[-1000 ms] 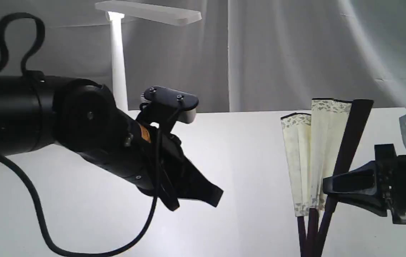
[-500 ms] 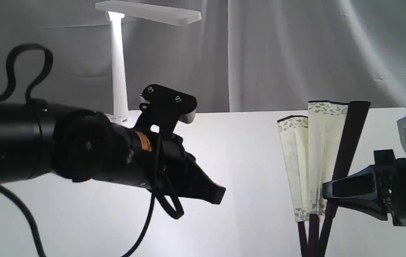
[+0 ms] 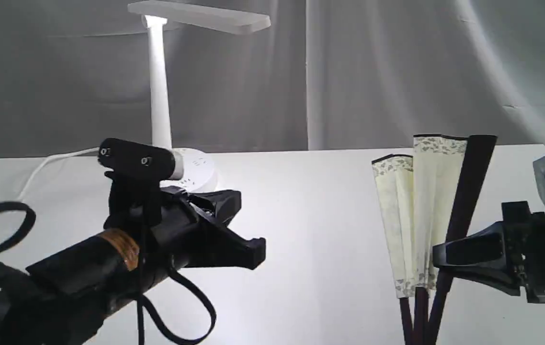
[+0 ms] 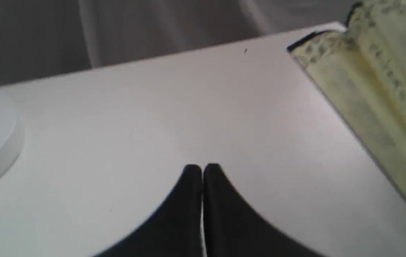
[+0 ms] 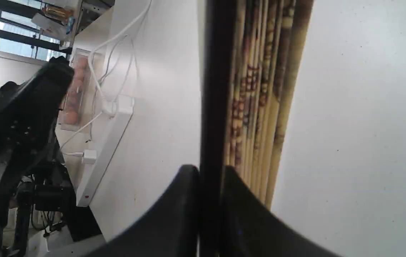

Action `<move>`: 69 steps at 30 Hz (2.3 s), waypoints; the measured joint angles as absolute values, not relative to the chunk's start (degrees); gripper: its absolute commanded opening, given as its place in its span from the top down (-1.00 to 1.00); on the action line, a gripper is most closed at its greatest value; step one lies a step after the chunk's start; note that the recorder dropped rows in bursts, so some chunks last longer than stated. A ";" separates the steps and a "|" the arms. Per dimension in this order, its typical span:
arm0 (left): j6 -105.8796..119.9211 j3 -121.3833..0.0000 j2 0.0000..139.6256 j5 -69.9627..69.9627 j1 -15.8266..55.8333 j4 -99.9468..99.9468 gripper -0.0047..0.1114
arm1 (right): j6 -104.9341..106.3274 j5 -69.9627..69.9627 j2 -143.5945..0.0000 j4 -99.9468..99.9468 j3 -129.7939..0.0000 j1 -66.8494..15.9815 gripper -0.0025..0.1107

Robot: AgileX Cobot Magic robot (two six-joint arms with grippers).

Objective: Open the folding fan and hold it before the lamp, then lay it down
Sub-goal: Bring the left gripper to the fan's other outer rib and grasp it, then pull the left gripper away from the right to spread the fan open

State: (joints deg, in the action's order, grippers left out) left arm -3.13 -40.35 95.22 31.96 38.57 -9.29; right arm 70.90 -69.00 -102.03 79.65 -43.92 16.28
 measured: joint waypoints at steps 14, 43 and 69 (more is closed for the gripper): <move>-32.88 -37.53 101.87 47.65 38.70 -0.67 0.69 | 70.91 -69.00 -102.03 79.65 -43.92 16.28 0.96; -98.63 -62.43 129.56 65.62 31.90 33.00 -0.04 | 70.91 -69.00 -102.03 79.65 -43.92 16.15 0.96; -101.84 -68.62 136.29 69.04 31.92 35.18 0.24 | 70.35 -69.00 -102.03 79.65 -43.92 9.07 0.96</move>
